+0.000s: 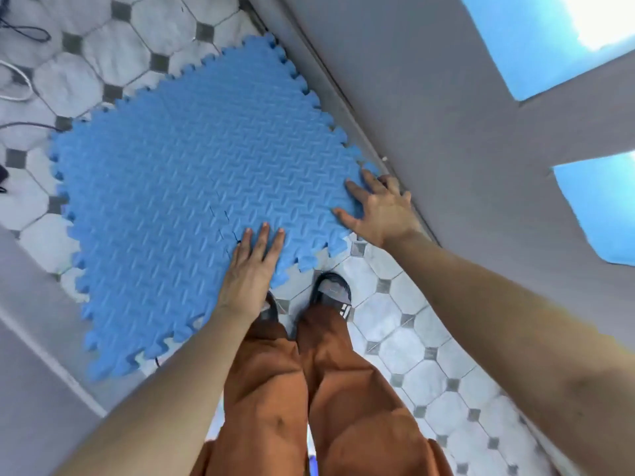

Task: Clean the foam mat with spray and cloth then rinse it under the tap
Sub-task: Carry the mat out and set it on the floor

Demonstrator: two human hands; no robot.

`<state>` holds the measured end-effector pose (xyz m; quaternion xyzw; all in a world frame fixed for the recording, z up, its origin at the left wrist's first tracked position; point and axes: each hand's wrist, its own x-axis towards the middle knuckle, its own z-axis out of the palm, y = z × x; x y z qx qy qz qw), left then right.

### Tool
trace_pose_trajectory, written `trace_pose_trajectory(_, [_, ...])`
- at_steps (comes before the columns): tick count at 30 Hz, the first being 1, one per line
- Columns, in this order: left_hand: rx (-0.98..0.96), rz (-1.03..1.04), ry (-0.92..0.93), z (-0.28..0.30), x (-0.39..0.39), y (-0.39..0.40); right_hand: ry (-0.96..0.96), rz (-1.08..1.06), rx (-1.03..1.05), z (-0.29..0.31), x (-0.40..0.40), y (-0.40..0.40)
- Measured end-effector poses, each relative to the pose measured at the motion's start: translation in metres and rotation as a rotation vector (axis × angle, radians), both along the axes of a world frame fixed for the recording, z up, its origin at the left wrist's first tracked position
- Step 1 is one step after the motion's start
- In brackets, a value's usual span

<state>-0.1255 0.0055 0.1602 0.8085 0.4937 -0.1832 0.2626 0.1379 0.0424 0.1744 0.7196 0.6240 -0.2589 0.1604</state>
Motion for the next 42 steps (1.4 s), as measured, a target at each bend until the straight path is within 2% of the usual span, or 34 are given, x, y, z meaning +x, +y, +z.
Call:
trace_pose_trajectory(5, [-0.014, 0.019, 0.068, -0.086, 0.013, 0.008, 0.025, 0.042, 0.052, -0.091, 0.006, 0.013])
trace_pose_trajectory(8, [-0.097, -0.014, 0.092, -0.126, 0.028, 0.013, 0.033, 0.084, 0.054, -0.139, 0.013, 0.016])
trace_pose_trajectory(10, [-0.144, 0.003, 0.084, -0.155, 0.041, 0.029, 0.027, 0.111, 0.04, -0.171, 0.018, 0.016])
trace_pose_trajectory(13, [-0.114, 0.057, 0.11, -0.188, 0.059, 0.068, 0.022, 0.057, -0.003, -0.211, 0.025, 0.016])
trace_pose_trajectory(16, [-0.13, 0.092, 0.153, -0.208, 0.07, 0.104, 0.014, 0.03, -0.09, -0.235, 0.032, 0.016])
trace_pose_trajectory(22, [-0.153, 0.13, 0.185, -0.223, 0.078, 0.125, 0.015, 0.08, -0.086, -0.245, 0.044, 0.021])
trace_pose_trajectory(26, [-0.186, 0.187, 0.196, -0.216, 0.087, 0.133, 0.023, 0.042, -0.13, -0.235, 0.041, 0.034])
trace_pose_trajectory(29, [-0.203, 0.186, 0.203, -0.185, 0.098, 0.134, 0.055, -0.013, -0.137, -0.205, 0.034, 0.035])
trace_pose_trajectory(35, [-0.174, 0.028, 0.198, -0.072, 0.112, 0.121, 0.06, -0.096, -0.124, -0.089, 0.034, 0.008])
trace_pose_trajectory(39, [-0.133, -0.107, 0.17, 0.015, 0.129, 0.113, 0.047, -0.162, -0.192, -0.004, 0.033, -0.025])
trace_pose_trajectory(42, [-0.066, -0.24, 0.15, 0.074, 0.144, 0.107, 0.07, -0.297, -0.213, 0.054, 0.028, -0.056])
